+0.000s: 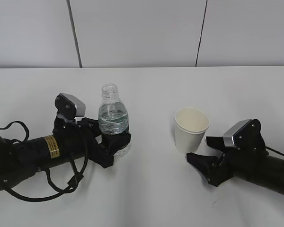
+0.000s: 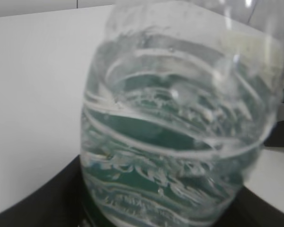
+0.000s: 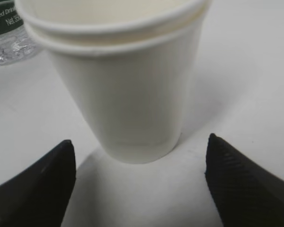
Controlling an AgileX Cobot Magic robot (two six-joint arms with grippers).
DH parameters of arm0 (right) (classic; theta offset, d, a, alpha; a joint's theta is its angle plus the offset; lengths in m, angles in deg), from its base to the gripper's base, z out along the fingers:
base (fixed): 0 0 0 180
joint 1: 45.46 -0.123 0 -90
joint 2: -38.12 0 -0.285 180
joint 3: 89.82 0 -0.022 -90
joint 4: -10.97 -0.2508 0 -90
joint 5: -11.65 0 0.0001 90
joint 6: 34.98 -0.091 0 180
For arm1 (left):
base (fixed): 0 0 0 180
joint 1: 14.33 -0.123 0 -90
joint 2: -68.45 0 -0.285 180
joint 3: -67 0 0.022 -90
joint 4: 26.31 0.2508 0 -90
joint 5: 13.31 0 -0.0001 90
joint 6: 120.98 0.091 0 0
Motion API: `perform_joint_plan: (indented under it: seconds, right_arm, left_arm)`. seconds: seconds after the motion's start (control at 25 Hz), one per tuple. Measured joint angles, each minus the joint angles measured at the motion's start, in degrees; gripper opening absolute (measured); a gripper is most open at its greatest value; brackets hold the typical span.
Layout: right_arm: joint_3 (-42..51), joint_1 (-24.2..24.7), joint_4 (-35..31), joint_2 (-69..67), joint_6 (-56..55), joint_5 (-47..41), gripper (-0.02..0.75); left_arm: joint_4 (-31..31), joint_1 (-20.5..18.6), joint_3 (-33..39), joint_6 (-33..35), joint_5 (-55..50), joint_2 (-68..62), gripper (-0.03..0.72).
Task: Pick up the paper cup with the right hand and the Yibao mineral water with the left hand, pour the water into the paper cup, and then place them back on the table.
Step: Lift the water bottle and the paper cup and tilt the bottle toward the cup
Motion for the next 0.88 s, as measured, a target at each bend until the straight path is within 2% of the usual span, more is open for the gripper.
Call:
perform_joint_plan:
  seconds: [0.64, 0.88]
  right_arm:
    - [-4.42, 0.0, 2.21, -0.28, -4.81, -0.12, 0.677]
    - [-6.57, -2.12, 1.85, -0.54, -5.23, -0.22, 0.676]
  left_arm:
    - [0.0, 0.0, 0.0, 0.0, 0.0, 0.0, 0.428]
    - [0.0, 0.0, 0.0, 0.0, 0.05, 0.0, 0.427]
